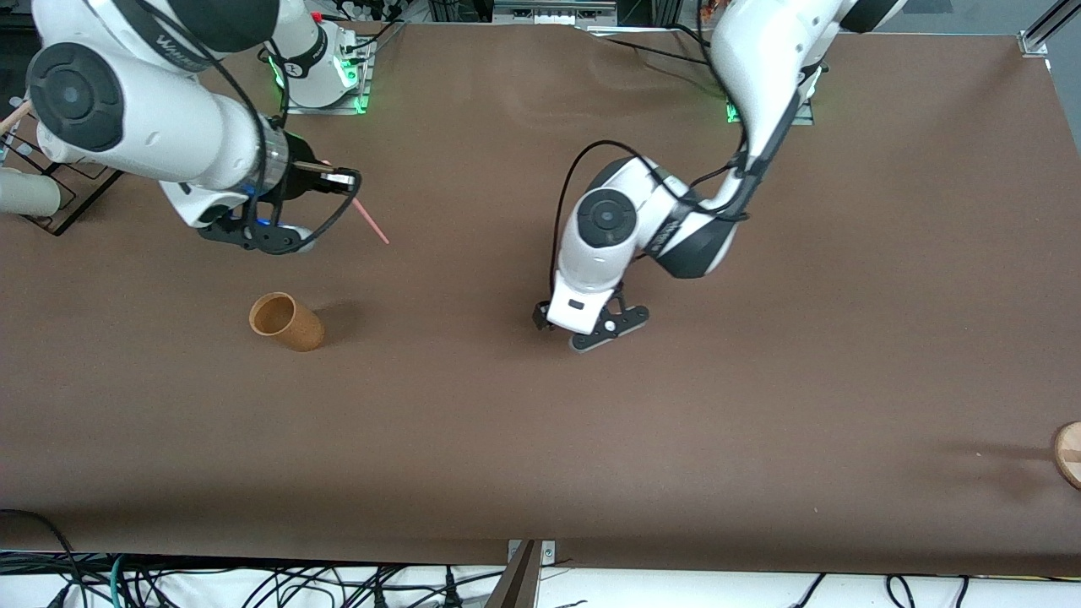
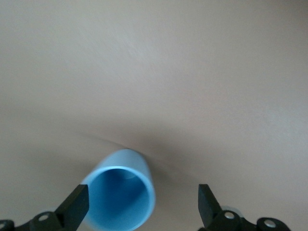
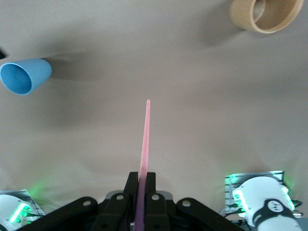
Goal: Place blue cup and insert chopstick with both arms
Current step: 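Set the blue cup down mid-table and withdraw the left gripper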
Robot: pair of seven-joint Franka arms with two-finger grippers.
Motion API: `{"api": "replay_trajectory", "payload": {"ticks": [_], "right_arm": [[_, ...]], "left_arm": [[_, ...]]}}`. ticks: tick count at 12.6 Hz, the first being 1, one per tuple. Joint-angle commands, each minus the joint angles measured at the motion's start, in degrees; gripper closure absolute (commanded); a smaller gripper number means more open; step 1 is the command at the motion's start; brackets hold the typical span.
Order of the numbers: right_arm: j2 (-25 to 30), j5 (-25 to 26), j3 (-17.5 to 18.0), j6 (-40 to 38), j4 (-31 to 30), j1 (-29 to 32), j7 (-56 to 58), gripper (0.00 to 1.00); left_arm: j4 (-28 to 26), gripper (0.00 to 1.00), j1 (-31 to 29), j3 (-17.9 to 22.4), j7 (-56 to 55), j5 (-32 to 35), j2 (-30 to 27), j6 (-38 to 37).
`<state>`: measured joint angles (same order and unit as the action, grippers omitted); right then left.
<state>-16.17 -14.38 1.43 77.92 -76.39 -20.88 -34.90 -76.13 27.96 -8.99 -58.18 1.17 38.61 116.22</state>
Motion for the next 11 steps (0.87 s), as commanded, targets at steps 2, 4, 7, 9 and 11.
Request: {"api": "replay_trajectory", "payload": {"ticks": [2, 4, 7, 9, 11], "right_arm": [[-6.2, -3.4, 0.1, 2.7, 7.9, -4.7, -10.4, 0.88], [-10.0, -5.4, 0.1, 7.0, 10.6, -7.8, -15.8, 0.88], [-17.0, -5.3, -0.2, 15.0, 16.6, -14.5, -26.6, 0.88], [-18.8, -5.2, -0.2, 19.9, 17.2, -17.2, -30.6, 0.88], [-21.3, -5.0, -0.5, 22.4, 17.4, -19.5, -33.1, 0.88]], "left_arm": [[-1.9, 0.00, -10.1, 0.4, 21.9, -2.4, -11.5, -13.6], [-2.4, 0.00, -14.4, 2.8, 35.2, -2.1, -16.7, -20.8], [-3.0, 0.00, -19.2, 6.8, 51.0, 1.0, -23.9, -26.5], [-3.0, 0.00, -22.8, 8.1, 59.8, 2.1, -26.6, -28.2], [-3.8, 0.00, -24.4, 11.7, 61.0, 1.6, -30.1, -30.3]]}}
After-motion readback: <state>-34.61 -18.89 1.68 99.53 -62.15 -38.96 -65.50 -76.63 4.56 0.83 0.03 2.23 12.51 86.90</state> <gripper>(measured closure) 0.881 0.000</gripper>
